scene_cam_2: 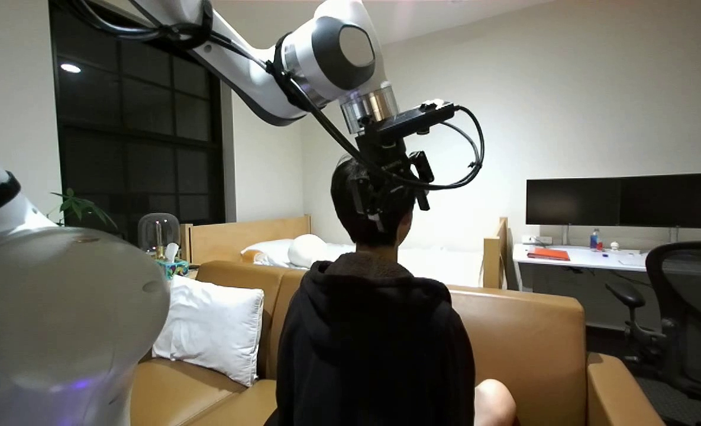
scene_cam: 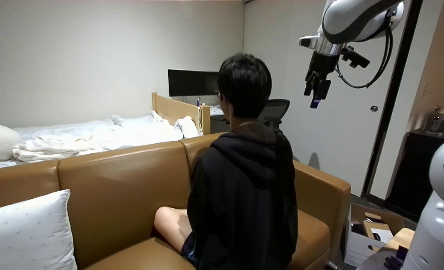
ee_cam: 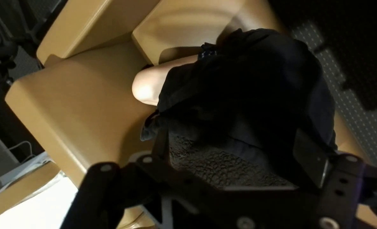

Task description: Cover the human's head with the hoodie

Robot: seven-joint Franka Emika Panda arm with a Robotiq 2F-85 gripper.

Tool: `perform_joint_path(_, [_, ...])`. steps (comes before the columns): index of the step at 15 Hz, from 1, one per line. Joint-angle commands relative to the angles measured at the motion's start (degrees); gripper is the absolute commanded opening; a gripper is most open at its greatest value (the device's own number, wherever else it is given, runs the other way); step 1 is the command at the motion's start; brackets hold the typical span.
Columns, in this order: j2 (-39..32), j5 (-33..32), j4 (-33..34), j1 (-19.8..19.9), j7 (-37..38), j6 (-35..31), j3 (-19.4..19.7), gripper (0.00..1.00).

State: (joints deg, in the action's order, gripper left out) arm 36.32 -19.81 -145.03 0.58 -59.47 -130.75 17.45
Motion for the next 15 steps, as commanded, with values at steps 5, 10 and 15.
perform_joint_path(5, [-2.85, -0.53, -1.14, 0.61, -17.77, -7.90, 0.62, 1.00])
perform_joint_path(10, [-3.67, 0.47, -0.20, 3.10, -15.26, -7.51, -1.34, 1.00])
perform_joint_path(15, [-3.89, 0.00, -0.13, 3.72, -15.19, -7.98, -1.36, 1.00])
